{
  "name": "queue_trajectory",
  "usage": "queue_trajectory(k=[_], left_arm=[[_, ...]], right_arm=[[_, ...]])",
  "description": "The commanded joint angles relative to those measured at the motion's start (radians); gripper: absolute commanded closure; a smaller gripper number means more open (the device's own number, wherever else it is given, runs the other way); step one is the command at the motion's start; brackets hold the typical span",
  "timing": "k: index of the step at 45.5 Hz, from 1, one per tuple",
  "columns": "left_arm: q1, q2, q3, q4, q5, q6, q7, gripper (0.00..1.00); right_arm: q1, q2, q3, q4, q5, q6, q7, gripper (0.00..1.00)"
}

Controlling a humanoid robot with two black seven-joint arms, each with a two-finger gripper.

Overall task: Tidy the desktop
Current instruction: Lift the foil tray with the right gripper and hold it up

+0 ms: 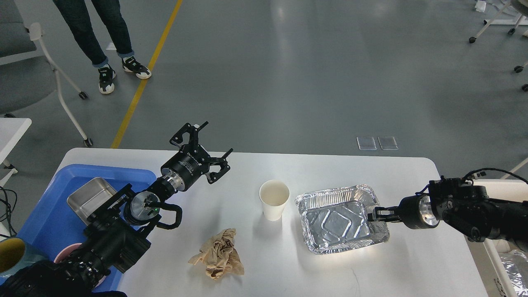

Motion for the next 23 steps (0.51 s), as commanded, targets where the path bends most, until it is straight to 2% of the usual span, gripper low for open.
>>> queue_trajectory(k=[1,8,23], left_arm=[[-0.003,0.012,0.013,0.0,0.0,0.0,0.0,0.03],[-0.003,0.02,0.032,0.0,0.0,0.002,0.001,0.03],[-0.003,0.023,0.038,0.0,0.0,0.002,0.001,0.03]], right_arm=[[0.02,-0.025,0.001,-0.003,0.066,0.084,-0.007,1.0],[0.065,-0.045,0.001,-0.011,0.156,0.154,-0.013,1.0],[0.118,-0.064,0.002,0.011,0.181,0.19,-0.013,1.0]])
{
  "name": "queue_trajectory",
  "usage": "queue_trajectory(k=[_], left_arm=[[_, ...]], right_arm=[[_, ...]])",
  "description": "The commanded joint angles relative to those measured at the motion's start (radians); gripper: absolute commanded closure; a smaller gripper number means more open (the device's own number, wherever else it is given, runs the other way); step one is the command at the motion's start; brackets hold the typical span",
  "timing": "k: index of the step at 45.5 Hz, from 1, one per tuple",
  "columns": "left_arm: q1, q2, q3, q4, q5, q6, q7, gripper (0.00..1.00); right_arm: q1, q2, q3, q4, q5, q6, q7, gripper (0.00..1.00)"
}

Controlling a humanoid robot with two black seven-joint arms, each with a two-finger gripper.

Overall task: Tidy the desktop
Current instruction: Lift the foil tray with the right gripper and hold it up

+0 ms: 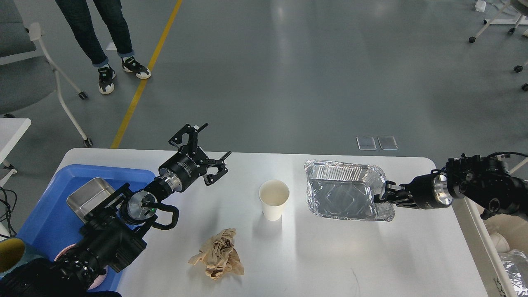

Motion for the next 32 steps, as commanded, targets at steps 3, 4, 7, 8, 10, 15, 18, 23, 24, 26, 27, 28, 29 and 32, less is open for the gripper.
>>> queue_trajectory(k=[3,4,7,8,10,15,18,23,24,26,27,28,29,32], left_arm=[[0.0,0.001,0.0,0.0,0.0,-0.001,-0.001,0.03],[-0.002,0.001,0.0,0.0,0.0,-0.001,-0.001,0.03],[-0.002,0.001,0.0,0.0,0.0,-0.001,-0.001,0.03],[-0.002,0.002,0.0,0.0,0.0,-0.001,-0.001,0.03],[-0.002,0.002,-0.001,0.0,0.0,-0.001,-0.001,0.03],[-0.002,0.012,0.0,0.0,0.0,-0.001,-0.001,0.03],[0.0,0.018,0.0,0.0,0.0,0.001,0.004,0.03],[-0.008,0.018,0.0,0.0,0.0,0.036,0.019,0.03],[-0.012,0.019,0.0,0.0,0.002,0.042,0.021,0.03],[-0.023,0.024,0.0,0.0,0.0,0.044,0.024,0.03],[-0.028,0.024,0.0,0.0,0.0,0.041,0.022,0.03],[-0.029,0.022,-0.001,0.0,0.0,0.036,0.021,0.03],[-0.034,0.022,-0.003,0.0,-0.002,0.036,0.013,0.03],[-0.043,0.03,-0.009,0.0,-0.003,0.039,0.005,0.03]], right_arm=[[0.044,-0.007,0.001,0.031,0.003,0.016,0.0,1.0],[0.053,-0.007,0.001,0.039,0.003,0.018,0.0,1.0],[0.078,-0.003,0.001,0.058,0.003,0.021,0.0,1.0],[0.087,0.0,0.001,0.062,0.003,0.022,-0.001,1.0],[0.101,0.003,0.001,0.063,0.003,0.024,-0.001,1.0],[0.131,0.023,0.0,0.062,0.003,0.051,-0.005,1.0],[0.142,0.03,-0.002,0.057,0.001,0.059,-0.008,1.0],[0.153,0.032,-0.003,0.052,-0.001,0.061,-0.011,1.0],[0.153,0.032,-0.003,0.051,-0.001,0.061,-0.011,1.0],[0.153,0.03,-0.003,0.048,-0.001,0.061,-0.011,1.0],[0.151,0.03,-0.003,0.048,-0.001,0.061,-0.011,1.0],[0.151,0.029,-0.003,0.048,-0.001,0.061,-0.011,1.0],[0.148,0.029,-0.003,0.046,-0.002,0.059,-0.011,1.0],[0.145,0.026,-0.005,0.045,-0.004,0.056,-0.011,1.0]])
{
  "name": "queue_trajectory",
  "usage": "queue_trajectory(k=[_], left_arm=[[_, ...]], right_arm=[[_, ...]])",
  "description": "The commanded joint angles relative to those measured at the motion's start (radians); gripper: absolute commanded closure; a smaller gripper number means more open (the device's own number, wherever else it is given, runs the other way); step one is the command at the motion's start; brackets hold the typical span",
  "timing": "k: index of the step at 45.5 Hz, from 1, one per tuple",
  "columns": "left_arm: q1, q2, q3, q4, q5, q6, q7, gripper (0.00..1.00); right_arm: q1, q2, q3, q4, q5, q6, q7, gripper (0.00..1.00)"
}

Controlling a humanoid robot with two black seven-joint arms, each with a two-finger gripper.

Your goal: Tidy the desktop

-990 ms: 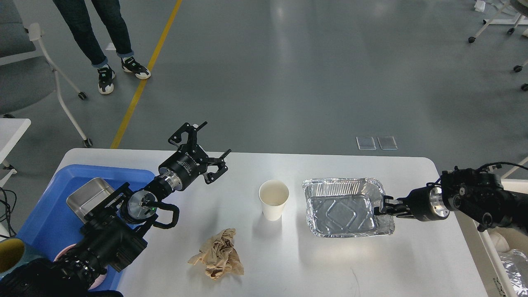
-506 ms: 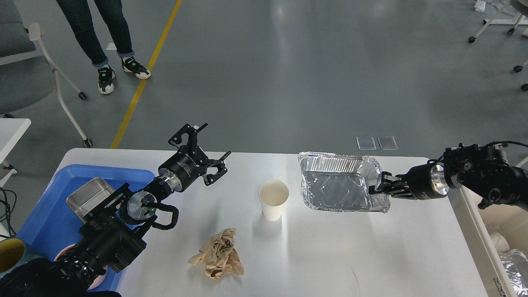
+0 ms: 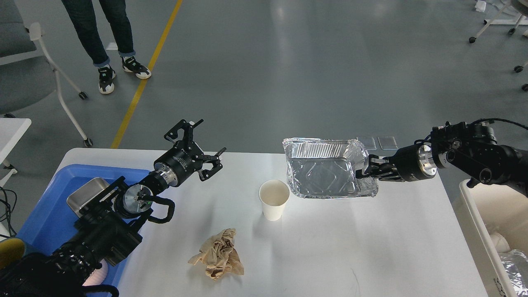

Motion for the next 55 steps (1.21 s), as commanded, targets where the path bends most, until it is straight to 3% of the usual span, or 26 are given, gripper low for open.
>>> queue_trajectory(k=[1,8,17,24,32,46,55], left_arm=[[-0.018,0.017,-0.011,0.0,-0.003,0.004,-0.016,0.03],[-0.026,0.063,-0.016,0.0,-0.002,0.013,-0.042,0.03],[-0.026,0.097,-0.004,0.002,0.006,0.019,-0.195,0.03],[-0.032,0.095,0.002,0.0,0.075,0.155,-0.299,0.03],[-0.043,0.092,0.037,-0.003,0.305,0.225,-0.289,0.03],[-0.133,0.149,0.421,-0.001,0.445,0.366,-0.287,0.03],[-0.124,0.154,0.456,-0.003,0.449,0.39,-0.298,0.03]], right_arm=[[-0.008,-0.004,0.0,-0.005,-0.003,-0.006,0.0,1.0],[-0.011,-0.011,-0.001,-0.034,-0.003,-0.009,-0.002,1.0],[-0.014,-0.024,-0.001,-0.054,-0.001,-0.008,0.0,1.0],[-0.025,-0.024,-0.001,-0.055,-0.003,-0.011,0.0,1.0],[-0.029,-0.023,0.0,-0.055,0.0,-0.017,0.0,1.0],[-0.028,-0.015,0.0,-0.083,0.005,-0.021,0.0,1.0],[-0.028,-0.014,0.0,-0.074,0.005,-0.021,0.002,1.0]])
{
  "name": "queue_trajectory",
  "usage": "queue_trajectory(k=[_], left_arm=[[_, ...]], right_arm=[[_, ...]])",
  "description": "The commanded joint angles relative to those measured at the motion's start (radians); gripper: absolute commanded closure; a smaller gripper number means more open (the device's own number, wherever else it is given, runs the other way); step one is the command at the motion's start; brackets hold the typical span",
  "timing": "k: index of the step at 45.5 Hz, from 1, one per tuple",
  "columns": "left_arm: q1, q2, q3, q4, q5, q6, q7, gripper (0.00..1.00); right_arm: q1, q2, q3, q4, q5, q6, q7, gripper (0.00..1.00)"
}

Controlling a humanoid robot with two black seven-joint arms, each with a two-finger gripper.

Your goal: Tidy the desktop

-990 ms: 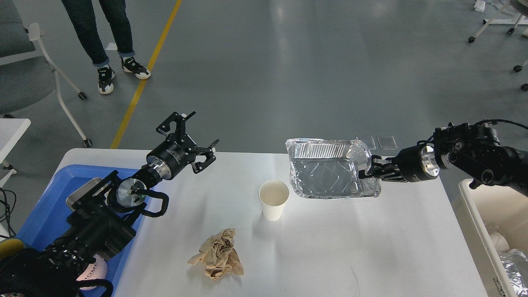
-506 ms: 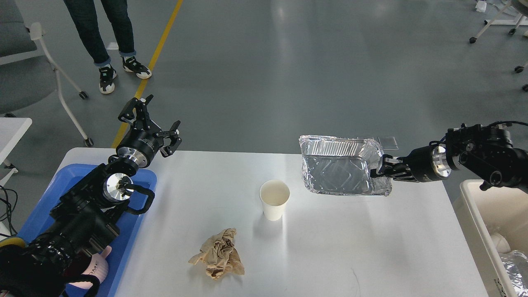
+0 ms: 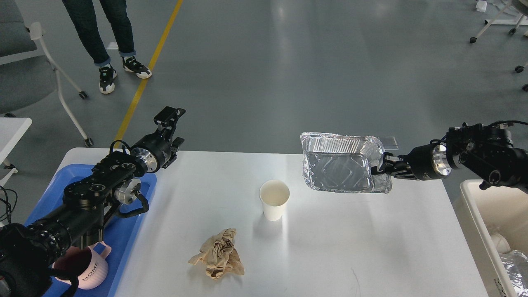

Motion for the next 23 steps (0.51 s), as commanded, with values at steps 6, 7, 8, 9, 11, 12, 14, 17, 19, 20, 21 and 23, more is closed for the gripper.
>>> queue_trajectory(k=[6,7,8,9,11,12,14,17,19,20,21,23], left_arm=[[0.005,-0.007,0.007,0.0,-0.006,-0.023,-0.004,0.03],[0.005,-0.008,0.007,0.0,-0.006,-0.026,-0.002,0.03],[0.006,-0.01,0.007,0.002,-0.006,-0.026,-0.002,0.03],[0.006,-0.01,0.009,0.0,-0.004,-0.026,-0.002,0.03],[0.009,-0.008,0.009,0.0,-0.003,-0.029,-0.002,0.03],[0.009,-0.01,0.009,0.002,-0.004,-0.032,-0.002,0.03],[0.009,-0.011,0.009,0.0,-0.006,-0.035,-0.004,0.03],[0.008,-0.011,0.009,0.0,-0.006,-0.049,0.002,0.03],[0.005,-0.014,0.007,0.0,-0.007,-0.067,0.009,0.03],[0.003,-0.016,0.007,0.0,-0.007,-0.078,0.01,0.03],[0.003,-0.017,0.007,0.0,-0.007,-0.088,0.013,0.03],[0.005,-0.017,0.009,-0.003,-0.006,-0.101,0.024,0.03]], right_arm=[[0.001,0.0,0.0,0.007,0.0,0.0,0.0,1.0],[0.001,0.0,0.0,0.007,0.0,0.0,0.0,1.0],[0.001,0.0,0.0,0.007,0.0,0.0,0.002,1.0],[0.001,0.0,0.0,0.007,0.0,0.0,0.002,1.0],[0.001,0.0,0.0,0.007,0.0,0.0,0.002,1.0],[0.001,0.0,0.0,0.007,0.0,0.002,0.002,1.0],[0.001,-0.001,0.0,0.007,0.0,0.0,0.002,1.0],[0.001,-0.001,0.0,0.007,0.0,0.0,0.002,1.0],[0.001,-0.001,0.0,0.007,0.0,0.0,0.002,1.0],[0.001,-0.001,0.0,0.007,0.0,-0.001,0.002,1.0],[0.001,0.0,0.0,0.008,0.0,-0.003,0.002,1.0],[0.001,0.0,0.0,0.01,0.0,-0.008,0.002,1.0]])
